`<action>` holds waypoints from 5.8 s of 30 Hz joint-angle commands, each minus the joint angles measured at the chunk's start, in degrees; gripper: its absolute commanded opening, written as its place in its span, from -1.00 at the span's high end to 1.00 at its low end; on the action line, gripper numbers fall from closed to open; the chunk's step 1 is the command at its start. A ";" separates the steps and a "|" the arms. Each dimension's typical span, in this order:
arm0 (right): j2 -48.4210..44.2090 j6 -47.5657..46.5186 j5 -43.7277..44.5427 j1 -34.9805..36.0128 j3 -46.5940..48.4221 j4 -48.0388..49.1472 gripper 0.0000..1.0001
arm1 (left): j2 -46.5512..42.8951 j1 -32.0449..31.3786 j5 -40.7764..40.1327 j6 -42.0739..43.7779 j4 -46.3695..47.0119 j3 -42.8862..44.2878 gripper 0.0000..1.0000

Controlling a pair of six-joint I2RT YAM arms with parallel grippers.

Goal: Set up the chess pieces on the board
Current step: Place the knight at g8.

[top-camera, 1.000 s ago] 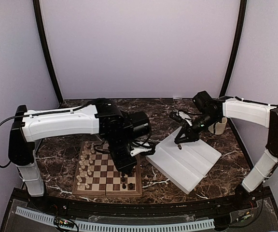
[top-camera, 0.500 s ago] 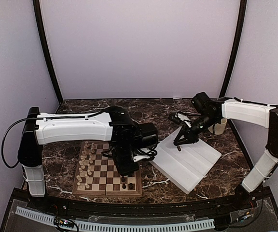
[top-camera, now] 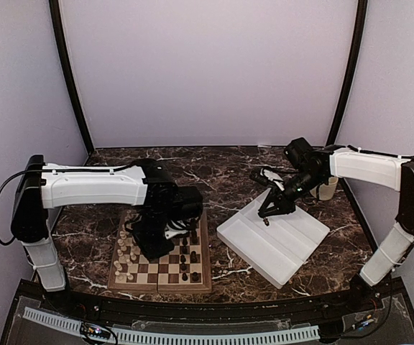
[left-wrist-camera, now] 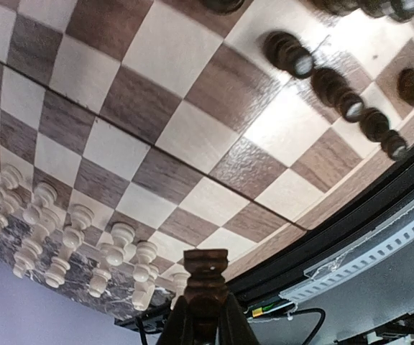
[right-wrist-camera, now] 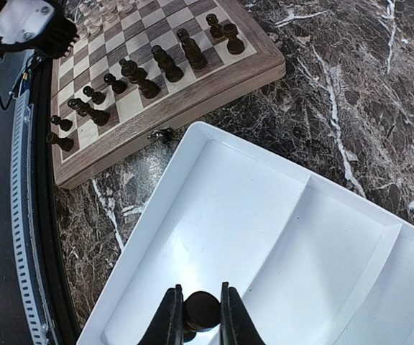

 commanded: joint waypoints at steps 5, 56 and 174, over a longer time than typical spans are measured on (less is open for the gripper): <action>-0.86 -0.44 0.13 0.49 -0.32 0.90 0.79 | 1.21 2.01 5.23 -2.52 -2.24 -1.78 1.00; -1.04 -0.33 1.25 1.04 -0.35 0.39 0.79 | -0.22 2.75 11.69 -6.08 11.61 -5.56 0.76; -1.41 -0.57 2.82 1.11 -1.22 0.16 0.79 | 15.07 -7.26 1.33 6.15 5.31 16.88 0.68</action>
